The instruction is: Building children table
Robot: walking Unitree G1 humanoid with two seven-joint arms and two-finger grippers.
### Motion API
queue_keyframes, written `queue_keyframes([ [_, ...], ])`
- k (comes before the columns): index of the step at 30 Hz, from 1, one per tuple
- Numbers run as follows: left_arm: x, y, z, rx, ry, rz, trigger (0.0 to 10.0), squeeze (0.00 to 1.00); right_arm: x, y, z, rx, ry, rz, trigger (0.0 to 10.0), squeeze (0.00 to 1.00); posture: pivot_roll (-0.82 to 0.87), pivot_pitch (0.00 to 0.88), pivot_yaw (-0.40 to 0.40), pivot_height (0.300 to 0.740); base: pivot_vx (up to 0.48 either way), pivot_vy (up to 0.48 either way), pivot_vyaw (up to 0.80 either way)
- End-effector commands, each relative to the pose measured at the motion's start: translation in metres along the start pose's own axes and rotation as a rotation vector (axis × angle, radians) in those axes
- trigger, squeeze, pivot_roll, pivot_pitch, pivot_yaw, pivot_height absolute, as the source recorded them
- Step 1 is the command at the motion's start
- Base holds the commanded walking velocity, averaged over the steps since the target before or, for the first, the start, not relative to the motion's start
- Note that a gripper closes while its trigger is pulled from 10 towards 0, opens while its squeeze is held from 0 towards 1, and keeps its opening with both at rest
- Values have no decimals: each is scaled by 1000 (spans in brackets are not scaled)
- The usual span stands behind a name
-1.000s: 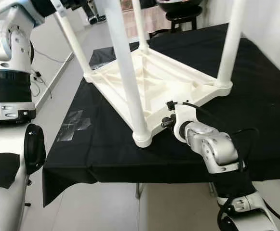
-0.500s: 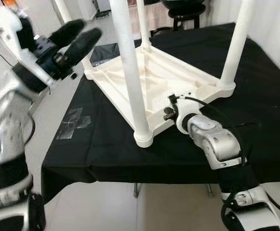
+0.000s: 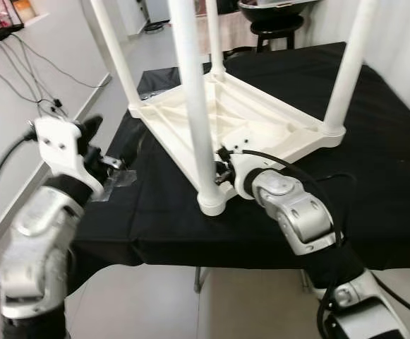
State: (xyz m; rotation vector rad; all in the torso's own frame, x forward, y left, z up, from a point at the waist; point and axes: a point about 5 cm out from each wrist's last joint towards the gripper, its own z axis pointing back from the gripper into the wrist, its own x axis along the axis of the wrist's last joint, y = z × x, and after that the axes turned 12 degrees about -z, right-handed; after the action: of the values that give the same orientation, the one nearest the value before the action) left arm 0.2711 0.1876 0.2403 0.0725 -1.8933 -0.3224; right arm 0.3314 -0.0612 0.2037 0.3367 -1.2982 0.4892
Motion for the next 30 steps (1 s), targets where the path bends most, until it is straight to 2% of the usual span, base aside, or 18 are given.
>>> queue_keyframes([
  [1,-5,-1,4,39,43,-42,10000,0,4,34,-1,159,-8,-23,10000,0,-36,24,103,740,0,0,0],
  [2,-9,-8,9,30,70,-67,10000,0,7,46,-1,209,-18,-47,10000,0,-35,22,100,740,0,0,0],
  [4,-10,-10,11,25,77,-69,10000,0,8,49,-1,225,-21,-57,10000,0,-34,21,100,740,0,0,0],
  [11,-12,-13,15,37,92,-102,10000,0,10,55,-1,258,-31,-87,10000,0,-31,20,100,740,0,0,0],
  [13,-15,-12,18,52,107,-148,10000,0,15,57,1,290,-55,-109,10000,0,-33,14,103,740,0,0,0],
  [15,-15,-12,18,52,107,-148,10000,0,15,57,1,290,-55,-109,10000,0,-33,14,103,740,0,0,0],
  [18,-20,-14,18,50,128,-176,10000,0,12,39,-1,225,-57,-79,10000,0,-35,16,106,740,0,0,0],
  [19,-20,-14,18,50,128,-176,10000,0,12,39,-1,225,-57,-79,10000,0,-35,16,106,740,0,0,0],
  [21,-16,-30,19,-50,94,-94,10000,0,9,23,-2,161,-44,-58,10000,0,-40,23,109,740,0,0,0],
  [23,-16,-30,19,-50,94,-94,10000,0,9,23,-2,161,-44,-58,10000,0,-40,23,109,740,0,0,0],
  [24,-14,-38,21,-106,84,-51,10000,0,8,13,-2,126,-38,-46,10000,0,-40,28,110,740,0,0,0],
  [25,-14,-38,21,-106,84,-51,10000,0,8,13,-2,126,-38,-46,10000,0,-40,28,110,740,0,0,0],
  [26,-16,-44,24,-139,94,-24,10000,0,7,2,-2,88,-32,-36,10000,0,-42,29,113,740,0,0,0],
  [27,-16,-44,24,-139,94,-24,10000,0,7,2,-2,88,-32,-36,10000,0,-42,29,113,740,0,0,0],
  [30,-26,-47,27,-149,142,-23,10000,0,6,-16,0,23,-21,-23,10000,0,-48,37,113,740,0,0,0],
])
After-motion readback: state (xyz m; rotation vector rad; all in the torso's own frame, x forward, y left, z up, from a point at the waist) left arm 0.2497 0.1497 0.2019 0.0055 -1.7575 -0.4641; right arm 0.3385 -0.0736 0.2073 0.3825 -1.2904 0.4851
